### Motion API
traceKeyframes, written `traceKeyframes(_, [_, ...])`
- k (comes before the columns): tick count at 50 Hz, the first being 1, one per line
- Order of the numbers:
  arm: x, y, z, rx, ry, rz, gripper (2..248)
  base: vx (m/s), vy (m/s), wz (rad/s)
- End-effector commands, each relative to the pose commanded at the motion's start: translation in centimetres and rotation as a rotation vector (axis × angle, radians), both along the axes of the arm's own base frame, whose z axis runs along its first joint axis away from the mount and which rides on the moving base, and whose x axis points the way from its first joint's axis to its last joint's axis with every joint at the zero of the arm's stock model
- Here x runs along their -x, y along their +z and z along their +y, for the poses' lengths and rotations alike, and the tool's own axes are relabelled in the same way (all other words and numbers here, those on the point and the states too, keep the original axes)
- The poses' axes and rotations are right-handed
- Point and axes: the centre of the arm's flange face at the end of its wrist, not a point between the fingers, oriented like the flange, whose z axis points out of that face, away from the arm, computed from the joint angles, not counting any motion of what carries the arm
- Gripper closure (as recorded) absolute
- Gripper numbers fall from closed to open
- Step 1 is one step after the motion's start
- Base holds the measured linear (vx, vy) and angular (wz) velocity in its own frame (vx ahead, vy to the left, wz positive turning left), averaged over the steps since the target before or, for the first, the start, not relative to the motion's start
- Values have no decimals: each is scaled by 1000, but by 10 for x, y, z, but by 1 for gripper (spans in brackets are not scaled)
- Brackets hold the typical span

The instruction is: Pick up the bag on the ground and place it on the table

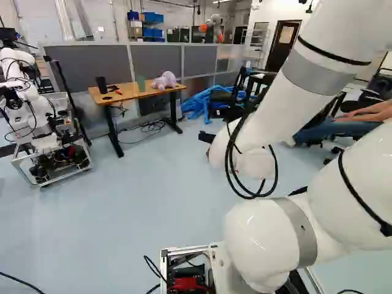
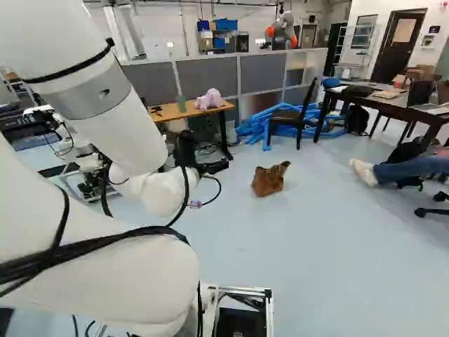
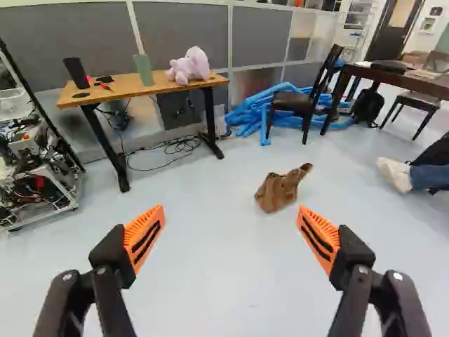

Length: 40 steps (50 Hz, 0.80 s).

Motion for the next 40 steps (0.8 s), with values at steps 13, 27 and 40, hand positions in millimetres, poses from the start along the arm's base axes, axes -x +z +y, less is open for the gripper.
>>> traceKeyframes(13, [0,0,0,0,0,0,3,0,0,0])
traceKeyframes(27, [0,0,0,0,0,0,3,0,0,0])
traceKeyframes(40, [0,0,0,0,0,0,3,0,0,0])
